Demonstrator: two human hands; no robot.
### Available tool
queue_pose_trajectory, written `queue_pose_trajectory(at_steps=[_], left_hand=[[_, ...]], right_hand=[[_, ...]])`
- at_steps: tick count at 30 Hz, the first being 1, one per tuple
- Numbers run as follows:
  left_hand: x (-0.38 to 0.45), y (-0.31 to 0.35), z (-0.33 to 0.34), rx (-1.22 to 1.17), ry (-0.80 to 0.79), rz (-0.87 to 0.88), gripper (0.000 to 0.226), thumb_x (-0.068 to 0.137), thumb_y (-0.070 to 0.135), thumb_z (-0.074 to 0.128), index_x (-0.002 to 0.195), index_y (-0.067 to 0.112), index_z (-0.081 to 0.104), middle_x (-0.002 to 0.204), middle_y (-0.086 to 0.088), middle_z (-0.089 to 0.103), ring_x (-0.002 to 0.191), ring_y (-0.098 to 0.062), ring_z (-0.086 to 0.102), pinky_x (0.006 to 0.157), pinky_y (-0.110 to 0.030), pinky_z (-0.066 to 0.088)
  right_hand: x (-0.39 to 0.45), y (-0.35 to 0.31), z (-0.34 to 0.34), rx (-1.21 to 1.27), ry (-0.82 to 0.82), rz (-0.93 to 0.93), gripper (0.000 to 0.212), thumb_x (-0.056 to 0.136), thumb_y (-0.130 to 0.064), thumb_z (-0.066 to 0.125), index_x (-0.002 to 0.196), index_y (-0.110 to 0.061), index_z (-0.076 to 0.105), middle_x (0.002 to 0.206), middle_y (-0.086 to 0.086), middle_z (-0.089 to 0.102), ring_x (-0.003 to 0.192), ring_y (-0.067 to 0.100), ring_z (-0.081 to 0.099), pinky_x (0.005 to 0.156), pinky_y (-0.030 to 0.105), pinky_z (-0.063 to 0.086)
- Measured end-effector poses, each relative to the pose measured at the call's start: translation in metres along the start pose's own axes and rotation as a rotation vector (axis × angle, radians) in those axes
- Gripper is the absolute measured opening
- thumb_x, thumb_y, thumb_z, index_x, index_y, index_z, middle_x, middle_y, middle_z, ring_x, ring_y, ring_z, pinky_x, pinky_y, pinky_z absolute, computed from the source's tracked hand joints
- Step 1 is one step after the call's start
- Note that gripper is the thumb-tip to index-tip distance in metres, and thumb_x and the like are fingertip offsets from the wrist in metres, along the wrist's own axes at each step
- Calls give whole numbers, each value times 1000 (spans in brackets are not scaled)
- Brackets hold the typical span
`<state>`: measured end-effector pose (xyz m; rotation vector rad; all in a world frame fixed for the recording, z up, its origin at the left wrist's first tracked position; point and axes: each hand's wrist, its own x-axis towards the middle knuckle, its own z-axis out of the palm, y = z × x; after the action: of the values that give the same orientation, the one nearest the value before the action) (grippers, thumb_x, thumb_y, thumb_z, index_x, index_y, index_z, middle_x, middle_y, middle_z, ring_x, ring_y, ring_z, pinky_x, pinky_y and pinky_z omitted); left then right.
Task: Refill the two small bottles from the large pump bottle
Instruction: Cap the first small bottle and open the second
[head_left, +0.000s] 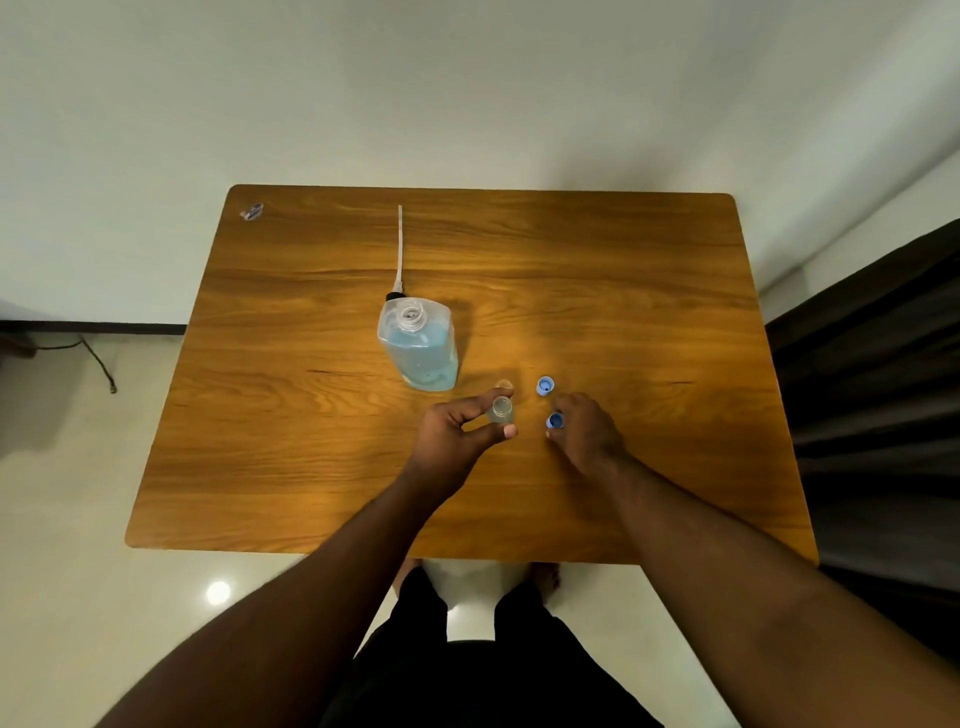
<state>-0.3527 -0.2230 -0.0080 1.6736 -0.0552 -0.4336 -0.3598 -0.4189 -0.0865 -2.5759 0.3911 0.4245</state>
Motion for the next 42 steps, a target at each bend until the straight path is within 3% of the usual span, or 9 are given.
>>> queue_pose_trajectory(at_steps=[2, 8, 13, 18, 21, 24, 33, 39, 42], left_hand=[[0, 3, -2, 15, 0, 7, 36, 76, 1, 77, 112, 0, 70, 125, -4, 66, 117, -4, 60, 95, -17, 48], [-1, 10, -6, 6, -30, 45, 29, 77, -2, 75, 106, -2, 71, 122, -4, 68, 115, -4, 61, 89, -13, 47], [-2, 26, -7, 0, -61, 111, 25, 76, 0, 77, 101, 2, 74, 122, 2, 68, 115, -2, 61, 88, -9, 45], [-6, 45, -11, 28, -82, 129, 38, 75, 9, 80, 112, 10, 71, 127, 8, 63, 115, 5, 58, 89, -8, 45], [-10, 59, -12, 18, -87, 167, 40, 75, 9, 80, 113, 18, 71, 109, 3, 74, 102, -5, 68, 89, -25, 54], [-14, 68, -12, -15, -107, 190, 39, 75, 10, 80, 105, 33, 71, 95, 8, 77, 87, -3, 70, 73, -19, 54], [-14, 71, -22, 37, -73, 193, 45, 73, 18, 82, 117, 20, 70, 103, 3, 75, 98, -16, 69, 89, -41, 56], [-15, 73, -24, 109, -52, 243, 43, 70, 22, 84, 112, 20, 73, 101, 12, 75, 96, -1, 66, 83, -15, 50], [-13, 73, -25, 121, -56, 226, 44, 70, 24, 84, 112, 19, 73, 100, 8, 75, 93, -9, 67, 81, -30, 57]], right_hand=[[0, -1, -1, 86, 19, 3, 26, 81, -12, 68, 107, -13, 63, 109, 8, 63, 97, 26, 61, 77, 32, 49], [-25, -29, -49, 928, 67, 187, 39, 81, -1, 64, 107, -29, 68, 104, -5, 66, 81, 11, 65, 66, 21, 55], [-61, -57, -108, 1206, 103, -35, 27, 74, 6, 68, 86, -16, 60, 92, 6, 72, 88, 15, 68, 65, 20, 53], [-81, -78, -139, 913, 80, -314, 42, 74, -1, 75, 106, -24, 62, 107, -4, 71, 101, 11, 66, 74, 22, 56], [-86, -86, -148, 711, 95, -416, 43, 74, -3, 76, 107, -27, 67, 109, -12, 67, 103, 4, 64, 81, 18, 53], [-88, -94, -158, 543, 101, -527, 41, 73, 0, 75, 105, -25, 68, 105, -17, 64, 101, -1, 62, 83, 15, 51], [-92, -116, -182, 326, 98, -656, 38, 75, -5, 75, 108, -22, 67, 106, -13, 66, 97, -2, 61, 76, 11, 49], [-86, -131, -190, 57, -23, -748, 35, 77, -2, 73, 109, -17, 68, 104, -9, 67, 87, -7, 57, 72, 5, 45], [-83, -135, -195, -39, -45, -789, 32, 79, -2, 71, 107, -15, 68, 104, -6, 67, 82, -11, 53, 70, 3, 41]])
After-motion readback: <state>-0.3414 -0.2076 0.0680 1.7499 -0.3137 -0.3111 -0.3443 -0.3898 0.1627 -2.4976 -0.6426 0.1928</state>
